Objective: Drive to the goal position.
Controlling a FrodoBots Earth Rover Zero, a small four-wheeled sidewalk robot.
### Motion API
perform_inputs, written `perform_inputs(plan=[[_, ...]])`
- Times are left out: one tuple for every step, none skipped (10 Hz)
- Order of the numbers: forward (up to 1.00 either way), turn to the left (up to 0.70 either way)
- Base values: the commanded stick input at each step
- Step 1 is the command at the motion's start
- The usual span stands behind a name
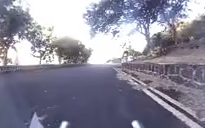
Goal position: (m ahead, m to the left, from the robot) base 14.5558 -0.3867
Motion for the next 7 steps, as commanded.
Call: perform_inputs(plan=[[0.50,0.00],[0.50,0.00],[0.50,0.00],[0.50,0.00],[0.50,0.00],[0.50,0.00],[0.50,0.00]])
